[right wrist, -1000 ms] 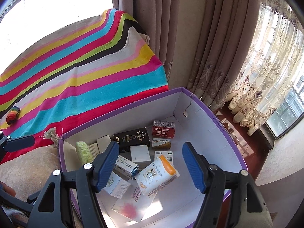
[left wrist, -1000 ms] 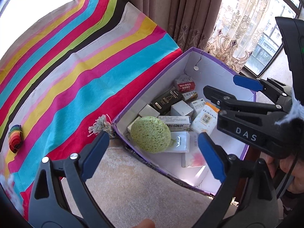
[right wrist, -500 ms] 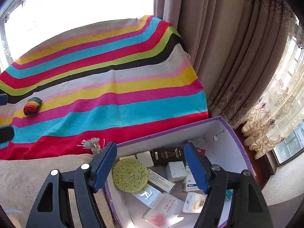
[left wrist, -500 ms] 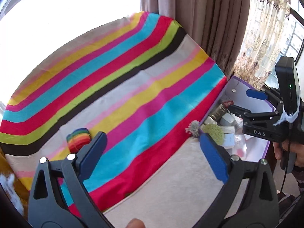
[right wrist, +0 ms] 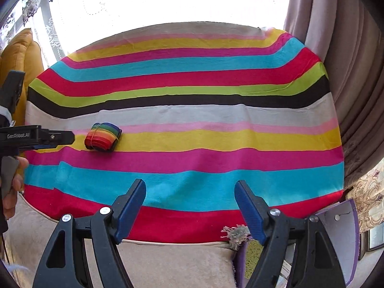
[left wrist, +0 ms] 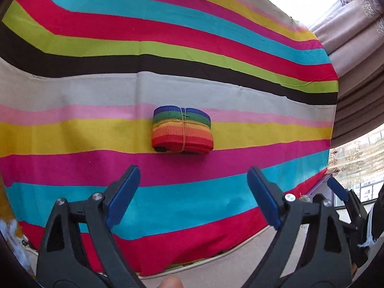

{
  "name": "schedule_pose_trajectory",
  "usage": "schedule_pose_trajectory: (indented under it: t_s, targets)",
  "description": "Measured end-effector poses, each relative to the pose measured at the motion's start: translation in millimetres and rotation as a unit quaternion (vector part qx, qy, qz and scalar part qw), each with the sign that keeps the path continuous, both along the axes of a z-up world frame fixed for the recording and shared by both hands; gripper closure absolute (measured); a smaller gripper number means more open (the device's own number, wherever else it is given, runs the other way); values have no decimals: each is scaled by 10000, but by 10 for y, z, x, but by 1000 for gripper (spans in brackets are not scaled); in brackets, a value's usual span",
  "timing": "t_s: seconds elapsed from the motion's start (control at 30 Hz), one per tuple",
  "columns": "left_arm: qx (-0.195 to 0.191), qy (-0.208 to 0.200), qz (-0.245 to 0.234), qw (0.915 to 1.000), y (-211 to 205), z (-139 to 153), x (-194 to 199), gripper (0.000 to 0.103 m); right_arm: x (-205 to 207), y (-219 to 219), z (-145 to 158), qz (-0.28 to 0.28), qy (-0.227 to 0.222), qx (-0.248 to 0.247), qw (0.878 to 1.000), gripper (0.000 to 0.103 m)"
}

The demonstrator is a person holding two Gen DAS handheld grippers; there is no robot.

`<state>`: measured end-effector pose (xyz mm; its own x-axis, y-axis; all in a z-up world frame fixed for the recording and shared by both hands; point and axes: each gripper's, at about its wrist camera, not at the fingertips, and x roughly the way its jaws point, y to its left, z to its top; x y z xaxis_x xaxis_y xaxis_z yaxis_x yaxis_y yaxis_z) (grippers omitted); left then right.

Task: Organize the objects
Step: 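Move both open grippers back over the rainbow strap roll, then grasp the rainbow strap roll with the left gripper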

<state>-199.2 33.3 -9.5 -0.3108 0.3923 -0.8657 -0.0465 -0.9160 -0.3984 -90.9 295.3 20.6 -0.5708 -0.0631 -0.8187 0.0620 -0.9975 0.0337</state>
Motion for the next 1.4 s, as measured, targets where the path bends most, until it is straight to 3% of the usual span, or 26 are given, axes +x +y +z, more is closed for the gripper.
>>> schedule_pose_trajectory:
  t_s: [0.1, 0.2, 0.27, 0.3, 0.4, 0.43, 0.53, 0.67, 0.83, 0.9, 0.93, 1.13, 1.4]
  targets:
    - [547, -327, 334, 9974, -84, -213, -195, 23, -170, -220, -122, 289, -227, -34, 9993, 26]
    - [787, -622, 667, 9927, -210, -323, -313, 23, -292, -510, -174, 1077, -68, -47, 9942, 26]
    - [660, -445, 632, 9948, -239, -261, -340, 24, -418, -692, -229, 1495, 15, 62, 9887, 26]
    - [809, -418, 734, 9931, -286, -235, -337, 24, -476, -773, -255, 1709, 85, 141, 9851, 26]
    - [1674, -771, 1276, 9746, -450, -329, -389, 24, -665, -1044, -378, 2460, 181, 464, 9680, 26]
    - [1713, -891, 1447, 9705, -473, -366, -411, 24, -717, -1139, -423, 2713, 188, 563, 9607, 26]
    - [1321, -896, 1586, 9744, -423, -401, -455, 24, -878, -1350, -551, 3247, 176, 767, 9425, 26]
    - [1496, -912, 1427, 9741, -394, -554, -432, 24, -1153, -1395, -678, 3363, -48, 262, 9414, 26]
    - [1441, -599, 1008, 9826, -262, -575, -413, 27, -1261, -1535, -855, 3654, -145, 266, 9303, 26]
    - [1355, -493, 917, 9853, -271, -576, -381, 39, -1248, -1613, -915, 3697, -105, 437, 9281, 31]
    - [1306, -470, 898, 9862, -287, -578, -367, 47, -1246, -1621, -935, 3667, -51, 493, 9290, 35]
    - [1729, -475, 694, 9813, -338, -597, -263, 56, -1169, -1507, -943, 3460, -34, 102, 9382, 38]
    - [1811, -166, 62, 9833, -104, -258, -79, 57, -856, -1275, -714, 2842, 184, 24, 9586, 38]
